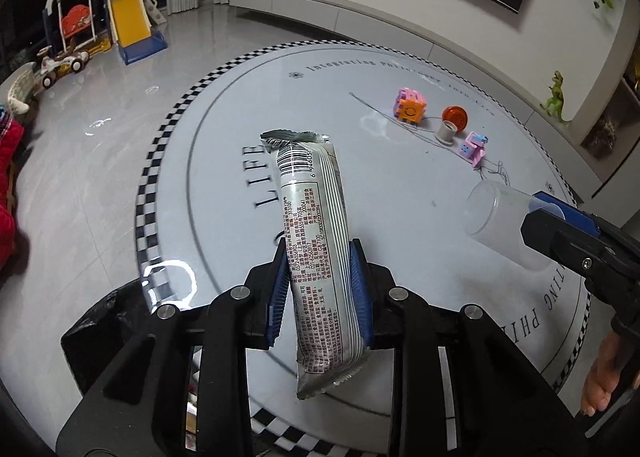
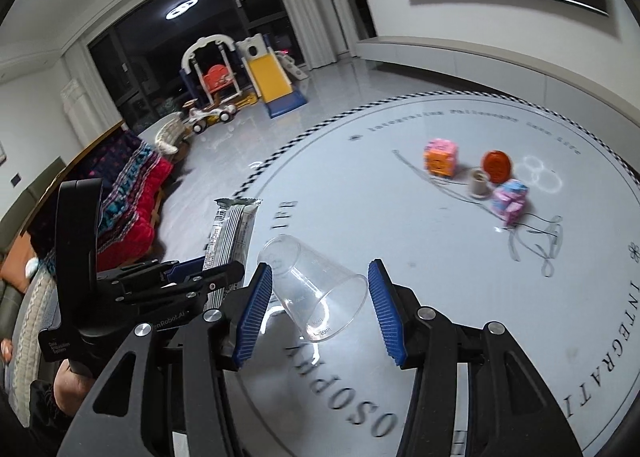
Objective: Collect trash
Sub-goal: 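Carry the snack bar and clear cup to the trash bag and release both, then move both open tools back over the table toward the remaining toys, then grasp the white bottle cap with the left tool while the right tool grasps the pink toy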
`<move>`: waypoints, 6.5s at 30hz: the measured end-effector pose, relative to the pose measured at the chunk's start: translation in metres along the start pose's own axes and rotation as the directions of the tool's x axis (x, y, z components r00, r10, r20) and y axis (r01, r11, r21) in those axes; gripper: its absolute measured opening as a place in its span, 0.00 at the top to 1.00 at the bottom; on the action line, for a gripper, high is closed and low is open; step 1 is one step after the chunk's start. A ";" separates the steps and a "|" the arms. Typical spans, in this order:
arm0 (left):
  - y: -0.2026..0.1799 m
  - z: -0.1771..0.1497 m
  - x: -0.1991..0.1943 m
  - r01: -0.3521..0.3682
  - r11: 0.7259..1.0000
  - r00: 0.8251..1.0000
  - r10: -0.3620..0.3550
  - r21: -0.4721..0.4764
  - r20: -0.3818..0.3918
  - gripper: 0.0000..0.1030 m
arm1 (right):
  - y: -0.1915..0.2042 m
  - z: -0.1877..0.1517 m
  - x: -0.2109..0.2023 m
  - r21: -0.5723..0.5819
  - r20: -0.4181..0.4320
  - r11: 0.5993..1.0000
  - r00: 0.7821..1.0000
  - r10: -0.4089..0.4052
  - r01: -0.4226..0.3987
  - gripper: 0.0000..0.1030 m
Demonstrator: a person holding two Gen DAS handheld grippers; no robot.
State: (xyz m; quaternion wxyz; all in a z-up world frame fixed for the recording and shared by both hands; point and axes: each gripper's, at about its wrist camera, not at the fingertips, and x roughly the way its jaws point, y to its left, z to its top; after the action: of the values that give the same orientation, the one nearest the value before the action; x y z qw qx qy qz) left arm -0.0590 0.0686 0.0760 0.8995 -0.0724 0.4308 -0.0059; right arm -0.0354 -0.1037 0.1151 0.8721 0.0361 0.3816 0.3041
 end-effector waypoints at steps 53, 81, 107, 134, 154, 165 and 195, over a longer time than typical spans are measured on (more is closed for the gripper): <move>0.209 -0.140 -0.121 -0.350 0.850 0.922 0.387 -0.395 0.016 0.06 | 0.228 -0.065 0.066 -0.291 -0.238 0.915 0.948 0.213 -0.278 0.20; 0.028 0.007 -0.017 -0.120 0.991 0.992 0.122 -0.051 0.037 0.06 | 0.011 -0.004 0.026 0.003 -0.063 0.999 0.997 0.034 -0.034 0.20; -0.094 0.083 0.104 0.001 0.998 1.000 -0.001 0.055 -0.012 0.06 | -0.186 0.027 0.065 0.291 -0.091 0.905 0.951 -0.296 0.310 0.29; -0.125 0.096 0.161 0.000 0.998 0.994 0.007 0.061 -0.107 0.06 | -0.216 0.061 0.114 0.188 -0.176 0.902 0.917 -0.358 0.388 0.51; -0.197 0.116 0.198 0.062 0.984 0.996 -0.050 0.164 -0.077 0.65 | -0.278 0.030 0.053 0.334 -0.146 0.867 0.929 -0.341 0.370 0.51; -0.190 0.107 0.181 0.080 0.972 0.995 -0.066 0.221 -0.071 0.70 | -0.262 0.025 0.040 0.327 -0.128 0.881 0.940 -0.317 0.342 0.51; -0.031 0.001 -0.006 -0.002 0.998 0.997 -0.003 0.063 0.083 0.70 | -0.031 0.000 0.016 0.153 -0.089 0.972 0.982 -0.165 0.177 0.51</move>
State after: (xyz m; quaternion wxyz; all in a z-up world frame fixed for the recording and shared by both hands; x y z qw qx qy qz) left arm -0.0606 0.0384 0.0857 0.9184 -0.0444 0.3929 -0.0168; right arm -0.0119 -0.1198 0.0960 0.8743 0.0616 0.4392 0.1973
